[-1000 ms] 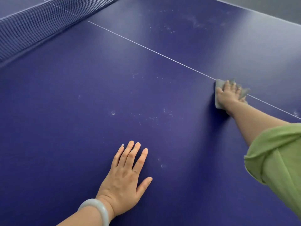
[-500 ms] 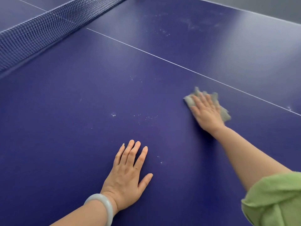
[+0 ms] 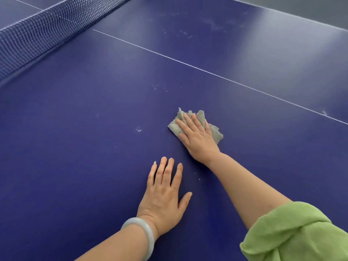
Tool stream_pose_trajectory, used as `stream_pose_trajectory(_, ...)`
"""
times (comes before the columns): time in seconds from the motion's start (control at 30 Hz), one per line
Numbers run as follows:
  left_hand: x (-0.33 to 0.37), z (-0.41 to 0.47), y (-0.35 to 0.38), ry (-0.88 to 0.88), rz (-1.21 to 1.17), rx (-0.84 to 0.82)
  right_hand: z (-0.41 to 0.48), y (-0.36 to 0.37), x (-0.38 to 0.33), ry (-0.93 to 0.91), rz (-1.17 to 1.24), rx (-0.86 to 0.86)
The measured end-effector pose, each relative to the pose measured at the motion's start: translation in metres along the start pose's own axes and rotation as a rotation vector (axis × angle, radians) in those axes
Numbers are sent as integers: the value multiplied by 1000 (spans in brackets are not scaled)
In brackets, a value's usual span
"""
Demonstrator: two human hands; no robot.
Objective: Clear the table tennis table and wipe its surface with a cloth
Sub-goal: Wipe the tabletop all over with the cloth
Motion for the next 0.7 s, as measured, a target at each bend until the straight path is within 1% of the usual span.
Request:
stream_pose_trajectory(0.03,-1,0,1,-1,-4,1,-11,-4,12,-4,17,-6)
stream_pose_trajectory(0.07,-1,-1,1,0,-11,-3,-24,-10,30,35,23,5)
stream_pose_trajectory(0.1,-1,-1,1,-1,-24,-9,-42,-19,54,119,18,29)
stream_pose_trajectory(0.17,-1,-1,1,-1,-48,-10,-89,-37,99,377,-7,101)
stream_pose_trajectory(0.2,-1,-1,2,3,-53,-7,-115,-42,111,509,-35,135)
stream_pose_trajectory(0.27,0,-1,3,14,-55,-5,-159,-41,103,701,-98,189)
stream_pose_trajectory(0.3,1,-1,4,17,-58,-8,-171,-36,88,751,-122,214)
stream_pose_trajectory(0.37,0,-1,6,9,-70,-28,-173,-23,50,759,-154,222)
stream_pose_trajectory(0.43,-1,-2,7,17,-62,-43,-159,-11,23,726,-167,188)
stream_pose_trajectory(0.53,-2,-1,5,22,-87,-39,-144,-6,14,714,-191,164)
stream_pose_trajectory(0.67,-23,-4,-11,-16,-372,12,-144,-7,17,675,-189,160)
stream_pose_trajectory(0.7,-36,-10,-18,-22,-401,31,-144,-7,18,677,-184,160)
Point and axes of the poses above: each hand's wrist, its own z-axis towards the middle knuckle, its own y-axis out of the palm, x = y × z, the point moved 7 cm from there along z, towards the middle knuckle, and after that the axes turned 13 degrees about x, right-handed, at the moved point
